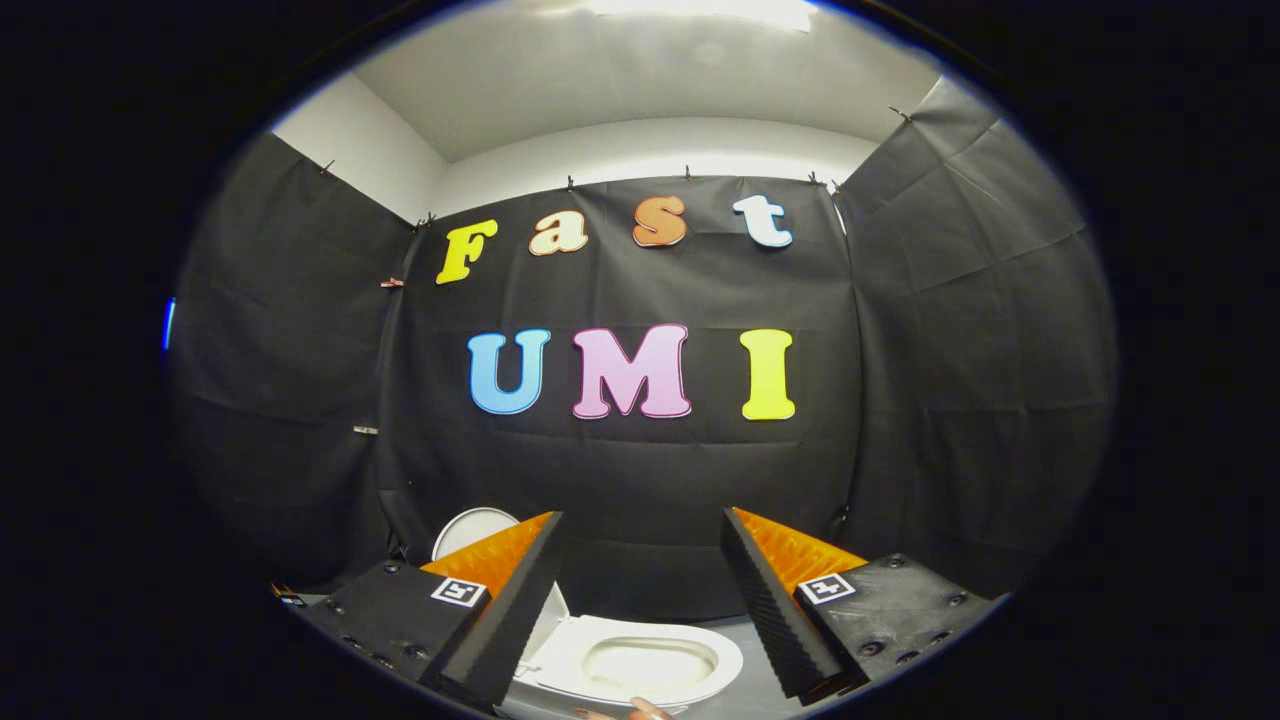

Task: Open the toilet lid.

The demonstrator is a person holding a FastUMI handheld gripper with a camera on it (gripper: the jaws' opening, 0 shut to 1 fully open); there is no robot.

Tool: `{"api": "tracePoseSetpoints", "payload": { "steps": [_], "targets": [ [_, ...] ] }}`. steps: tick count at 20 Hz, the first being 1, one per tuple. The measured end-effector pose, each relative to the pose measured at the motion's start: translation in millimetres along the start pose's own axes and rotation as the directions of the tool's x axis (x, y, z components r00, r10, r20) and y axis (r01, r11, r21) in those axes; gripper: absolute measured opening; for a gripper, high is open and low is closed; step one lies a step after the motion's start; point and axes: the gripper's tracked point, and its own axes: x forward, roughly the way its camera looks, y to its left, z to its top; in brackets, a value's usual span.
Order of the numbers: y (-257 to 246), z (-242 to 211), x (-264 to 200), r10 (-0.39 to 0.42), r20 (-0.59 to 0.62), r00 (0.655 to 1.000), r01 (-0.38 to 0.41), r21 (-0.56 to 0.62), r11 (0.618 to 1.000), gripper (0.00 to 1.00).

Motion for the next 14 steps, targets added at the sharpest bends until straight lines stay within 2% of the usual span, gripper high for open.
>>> {"api": "tracePoseSetpoints", "payload": {
  "steps": [14],
  "targets": [
    [-0.3, 6.2, -4.6, -0.003, 0.021, 1.000, 0.003, -0.005, 1.000, 0.97]
  ]
}}
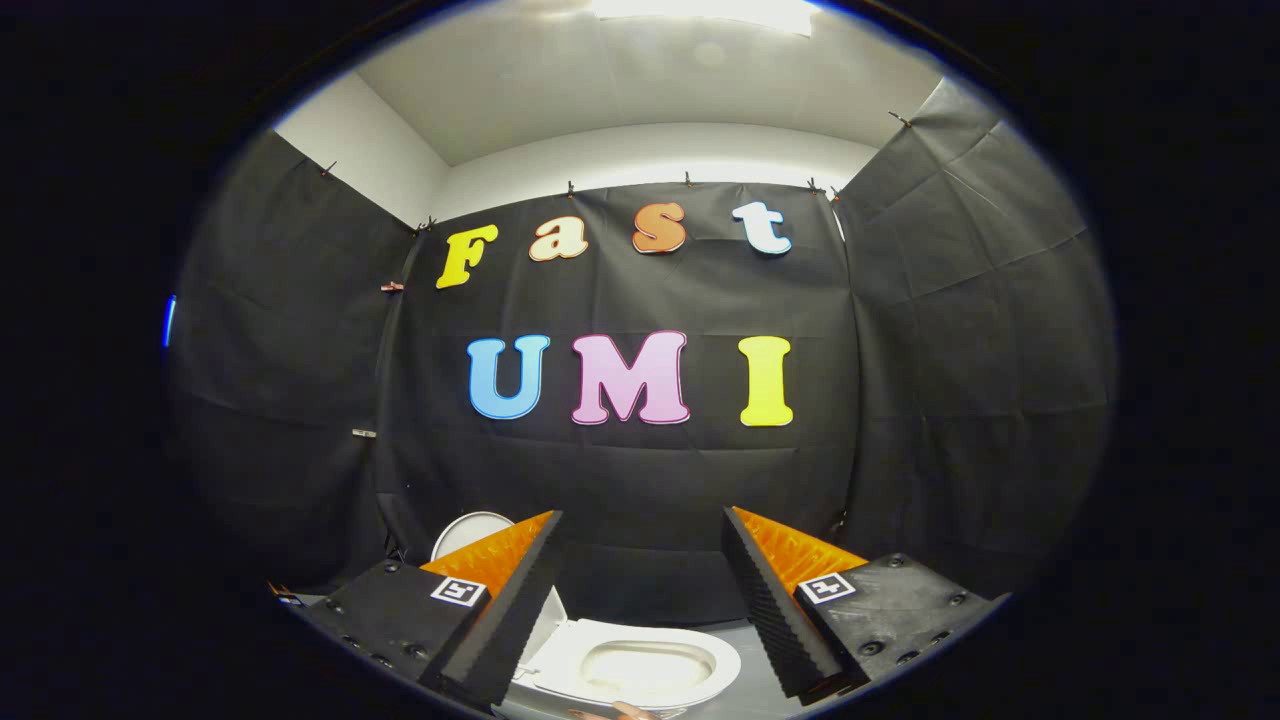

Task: Open the toilet lid.

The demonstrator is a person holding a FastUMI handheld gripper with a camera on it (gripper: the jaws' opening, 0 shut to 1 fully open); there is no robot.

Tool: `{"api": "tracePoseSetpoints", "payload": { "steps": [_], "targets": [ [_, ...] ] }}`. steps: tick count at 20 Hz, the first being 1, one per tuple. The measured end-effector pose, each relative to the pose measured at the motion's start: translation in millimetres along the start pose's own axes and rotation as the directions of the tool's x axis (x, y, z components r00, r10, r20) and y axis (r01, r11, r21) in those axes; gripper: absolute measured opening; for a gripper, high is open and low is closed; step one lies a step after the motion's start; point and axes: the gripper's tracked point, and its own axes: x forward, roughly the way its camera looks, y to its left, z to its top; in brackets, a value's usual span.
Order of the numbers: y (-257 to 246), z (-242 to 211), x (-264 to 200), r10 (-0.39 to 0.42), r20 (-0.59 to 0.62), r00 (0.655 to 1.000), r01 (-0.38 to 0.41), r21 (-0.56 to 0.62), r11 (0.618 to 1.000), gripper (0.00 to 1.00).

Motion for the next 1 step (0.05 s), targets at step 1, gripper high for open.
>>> {"api": "tracePoseSetpoints", "payload": {
  "steps": [1],
  "targets": [
    [-0.3, 0.6, -0.3, 0.000, 0.003, 1.000, 0.000, 0.001, 1.000, 0.97]
  ]
}}
